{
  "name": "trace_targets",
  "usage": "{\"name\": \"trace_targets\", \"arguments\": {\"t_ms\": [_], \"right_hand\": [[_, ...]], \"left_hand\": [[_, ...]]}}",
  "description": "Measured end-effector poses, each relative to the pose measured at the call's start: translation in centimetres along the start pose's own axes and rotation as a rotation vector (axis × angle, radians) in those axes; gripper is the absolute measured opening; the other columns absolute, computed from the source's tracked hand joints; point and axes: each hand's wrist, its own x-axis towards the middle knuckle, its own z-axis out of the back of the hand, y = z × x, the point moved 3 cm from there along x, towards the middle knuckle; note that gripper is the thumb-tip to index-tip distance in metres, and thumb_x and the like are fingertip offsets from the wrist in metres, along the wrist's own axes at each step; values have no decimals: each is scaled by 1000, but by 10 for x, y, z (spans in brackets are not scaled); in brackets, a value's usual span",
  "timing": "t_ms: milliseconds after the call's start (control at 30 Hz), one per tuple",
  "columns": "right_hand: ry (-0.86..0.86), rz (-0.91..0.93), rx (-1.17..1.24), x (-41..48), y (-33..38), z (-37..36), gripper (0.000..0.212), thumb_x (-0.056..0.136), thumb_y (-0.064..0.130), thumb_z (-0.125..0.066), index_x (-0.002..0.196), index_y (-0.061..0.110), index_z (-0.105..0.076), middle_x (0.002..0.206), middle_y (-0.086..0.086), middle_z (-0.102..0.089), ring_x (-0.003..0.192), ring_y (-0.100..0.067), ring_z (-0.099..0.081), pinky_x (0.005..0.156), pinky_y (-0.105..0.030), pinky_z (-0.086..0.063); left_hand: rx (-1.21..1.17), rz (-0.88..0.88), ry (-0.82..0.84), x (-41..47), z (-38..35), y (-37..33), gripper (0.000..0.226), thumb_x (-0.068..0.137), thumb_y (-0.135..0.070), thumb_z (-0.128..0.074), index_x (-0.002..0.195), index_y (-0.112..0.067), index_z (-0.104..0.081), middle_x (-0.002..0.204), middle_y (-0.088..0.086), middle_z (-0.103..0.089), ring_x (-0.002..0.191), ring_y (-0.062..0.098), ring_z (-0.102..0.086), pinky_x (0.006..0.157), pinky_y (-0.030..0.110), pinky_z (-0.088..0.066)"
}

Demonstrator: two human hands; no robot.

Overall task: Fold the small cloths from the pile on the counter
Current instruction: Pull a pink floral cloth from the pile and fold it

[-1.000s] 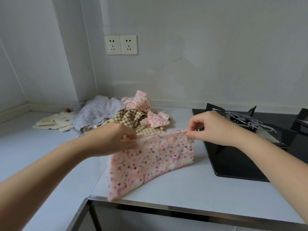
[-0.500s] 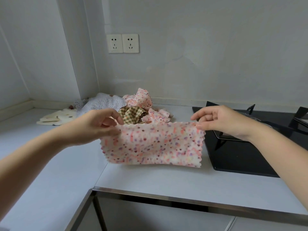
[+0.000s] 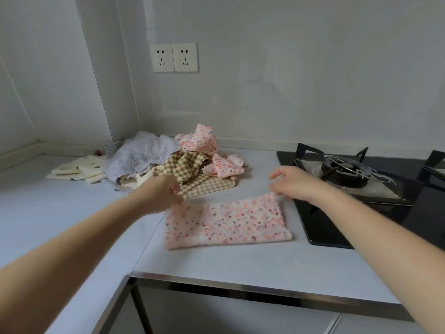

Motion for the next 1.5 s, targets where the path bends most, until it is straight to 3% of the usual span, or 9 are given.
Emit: {"name": "trace_targets", "arguments": {"t_ms": [133, 300, 533, 767, 1000, 1133, 1233, 1333, 1500], "right_hand": [[-91, 272, -274, -19, 18, -49, 52, 100, 22, -43, 149, 11, -32, 157, -9, -30, 143, -24, -31, 115, -32, -25], [198, 217, -595, -39, 5, -109, 68, 101, 55, -12, 155, 21, 10, 160, -6, 22, 147, -25, 23, 120, -45, 11], [233, 339, -623, -31, -5, -93, 65, 102, 54, -17, 155, 27, 10, 161, 0, 21, 145, -18, 26, 120, -44, 14], [106, 614, -343, -81, 7, -68, 51, 104, 23, -37, 154, 19, -24, 161, 7, -20, 147, -3, -12, 118, -18, -2], [370, 673, -676, -130, -2, -91, 106, 85, 61, -58, 154, 26, 14, 153, 16, 28, 139, 0, 31, 116, -25, 18], [253, 777, -787, -141, -3, -106, 94, 91, 32, -57, 154, 17, 11, 155, 6, 25, 140, -7, 27, 121, -32, 12], [185, 786, -720, -145, -5, -111, 68, 93, 17, -28, 155, 15, -1, 161, 1, 8, 141, -7, 18, 122, -32, 4], [185, 824, -655, -149, -9, -111, 85, 70, 26, 5, 155, 18, -2, 155, 9, 12, 142, -4, 15, 117, -21, 14], [291, 729, -308, -153, -12, -102, 63, 98, 6, -37, 154, 26, -18, 160, 11, -14, 147, 1, -7, 121, -21, -5]], "left_hand": [[45, -219, -245, -17, -29, -39, 47, 100, -34, -42, 143, -14, -41, 147, 4, -43, 132, 21, -42, 109, 36, -36], [135, -232, 180, -29, -79, -40, 90, 81, -74, 5, 155, -22, 2, 161, -5, 10, 148, 12, 11, 120, 37, 5], [89, -74, 210, -47, -80, -51, 73, 99, -58, -18, 155, -16, 4, 162, 2, 8, 149, 19, 8, 120, 43, 3], [-54, -291, -23, -85, -39, -35, 48, 91, -51, -42, 131, -26, -49, 135, -9, -48, 114, 12, -53, 100, 36, -42], [-211, -534, 13, -130, -42, -36, 40, 86, -44, -42, 114, -27, -64, 107, -16, -61, 100, -3, -53, 83, 6, -38], [-279, -517, 39, -145, -38, -30, 34, 85, -24, -42, 111, -30, -62, 109, -17, -62, 99, 0, -56, 79, 9, -40], [70, -639, -110, -151, -40, -14, 54, 78, -18, -33, 128, -26, -53, 133, -11, -54, 119, 3, -47, 95, 16, -35], [346, -656, -96, -154, -47, -2, 71, 80, -29, -42, 149, -29, -27, 156, -8, -29, 140, 9, -30, 112, 25, -25], [413, -670, -124, -147, -64, -13, 90, 85, -42, -61, 154, -29, -6, 160, -7, -17, 146, 11, -17, 115, 38, -22]]}}
